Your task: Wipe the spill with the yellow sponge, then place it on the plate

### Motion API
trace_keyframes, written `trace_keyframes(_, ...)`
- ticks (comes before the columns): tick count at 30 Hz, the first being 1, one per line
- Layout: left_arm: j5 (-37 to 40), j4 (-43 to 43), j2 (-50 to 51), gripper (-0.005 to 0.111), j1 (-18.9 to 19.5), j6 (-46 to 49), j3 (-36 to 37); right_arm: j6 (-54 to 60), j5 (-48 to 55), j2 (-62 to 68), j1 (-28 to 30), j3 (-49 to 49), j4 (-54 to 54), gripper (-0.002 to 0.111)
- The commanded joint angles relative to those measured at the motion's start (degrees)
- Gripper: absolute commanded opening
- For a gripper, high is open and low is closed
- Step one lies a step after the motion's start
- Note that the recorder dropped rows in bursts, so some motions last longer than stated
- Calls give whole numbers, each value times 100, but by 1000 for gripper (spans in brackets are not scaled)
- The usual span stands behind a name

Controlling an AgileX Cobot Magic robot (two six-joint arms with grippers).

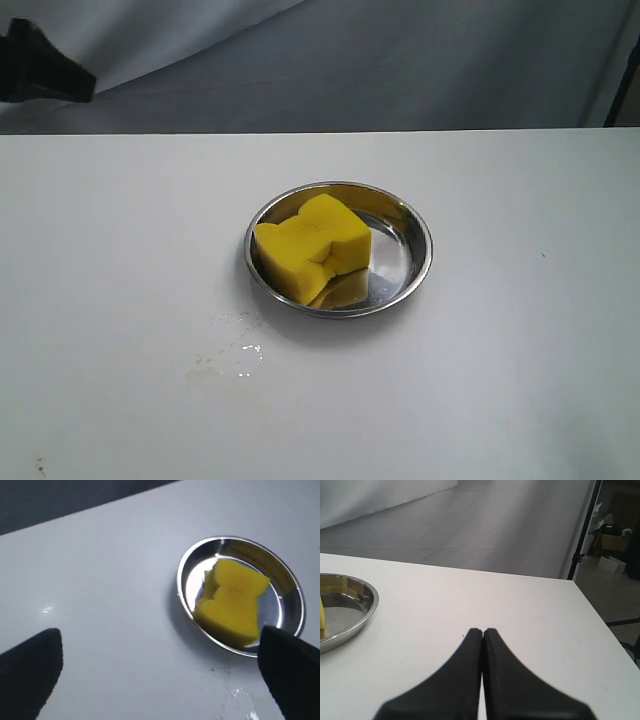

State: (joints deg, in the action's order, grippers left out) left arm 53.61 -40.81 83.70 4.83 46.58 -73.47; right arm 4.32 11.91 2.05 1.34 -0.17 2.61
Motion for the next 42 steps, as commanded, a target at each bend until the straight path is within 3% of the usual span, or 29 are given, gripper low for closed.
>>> trace_keyframes(1,-1018,-1086,-1332,104,410,618,1338,-14,-44,14,-15,17,-42,0)
trace_keyframes(7,-1816,-1906,-3306,104,495,938,3076,-14,-44,14,-15,17,-42,0)
trace_keyframes(10,-1879,-2285,-4201,96,495,725,3625,-14,-44,14,-15,17,-42,0)
trace_keyframes(12,-1703,-2331,-4762,80,495,483,3833,-14,-44,14,-15,17,-42,0)
trace_keyframes(17,-1341,-2331,-6073,6,495,447,4272,-14,-44,14,-15,17,-42,0)
trace_keyframes(18,-1312,-2311,-6301,0,495,483,4318,-14,-44,14,-15,17,-42,0)
trace_keyframes(25,-1281,-1980,-7323,1,495,483,4514,-14,-44,14,-15,17,-42,0)
trace_keyframes(35,-1185,-1481,-7906,1,495,323,4514,-14,-44,14,-15,17,-42,0)
trace_keyframes(38,-2182,-1288,-8116,1,297,278,4817,-14,-44,14,-15,17,-42,0)
trace_keyframes(42,-3788,-1391,-8370,1,-259,278,5587,-14,-44,14,-15,17,-42,0)
